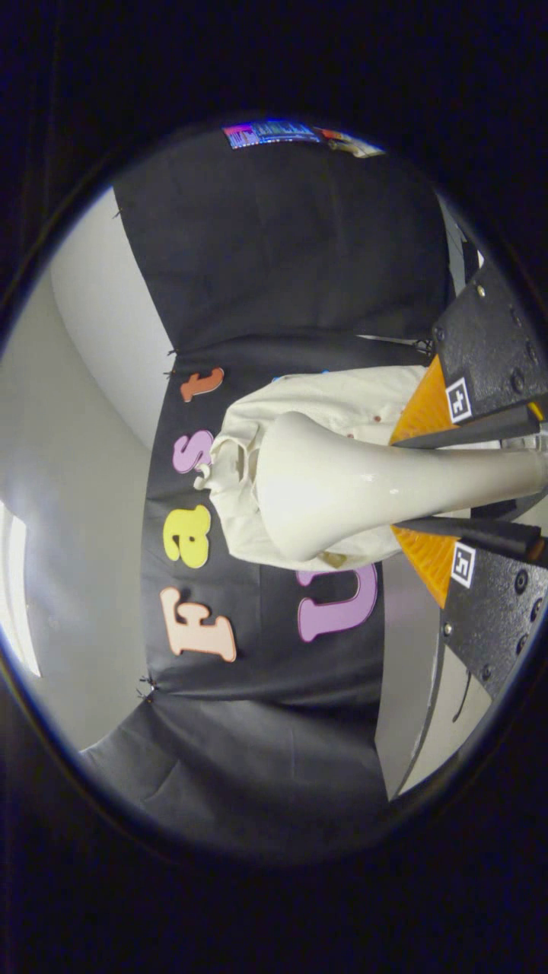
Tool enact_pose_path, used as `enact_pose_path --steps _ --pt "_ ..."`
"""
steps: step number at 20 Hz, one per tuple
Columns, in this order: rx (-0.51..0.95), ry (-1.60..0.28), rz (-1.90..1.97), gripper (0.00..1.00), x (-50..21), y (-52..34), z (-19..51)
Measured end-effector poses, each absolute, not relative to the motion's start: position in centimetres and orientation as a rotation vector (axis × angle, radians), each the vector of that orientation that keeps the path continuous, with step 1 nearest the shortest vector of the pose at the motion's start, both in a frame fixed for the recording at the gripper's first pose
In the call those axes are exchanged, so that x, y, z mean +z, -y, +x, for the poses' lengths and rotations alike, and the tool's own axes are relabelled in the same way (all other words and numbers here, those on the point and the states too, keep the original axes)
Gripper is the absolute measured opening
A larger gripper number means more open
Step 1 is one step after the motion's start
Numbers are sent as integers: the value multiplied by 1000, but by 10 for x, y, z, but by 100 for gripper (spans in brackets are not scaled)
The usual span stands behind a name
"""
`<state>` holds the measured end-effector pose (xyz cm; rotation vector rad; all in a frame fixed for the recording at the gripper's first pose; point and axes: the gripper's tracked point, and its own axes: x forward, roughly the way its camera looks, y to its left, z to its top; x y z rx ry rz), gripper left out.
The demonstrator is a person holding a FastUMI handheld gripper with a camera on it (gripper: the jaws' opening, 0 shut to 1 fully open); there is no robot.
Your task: Iron the clothes twice with a garment steamer, once on the left side and once on the right side.
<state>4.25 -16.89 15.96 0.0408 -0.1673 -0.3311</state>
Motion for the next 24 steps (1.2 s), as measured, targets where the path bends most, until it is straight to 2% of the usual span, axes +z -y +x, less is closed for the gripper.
enact_pose_path --steps 7,17,24 --pt "-160 186 56 42 145 70 -16" --pt "-62 69 -80 43 61 -12 -77" --pt "-66 185 -110 43 56 -25 -92"
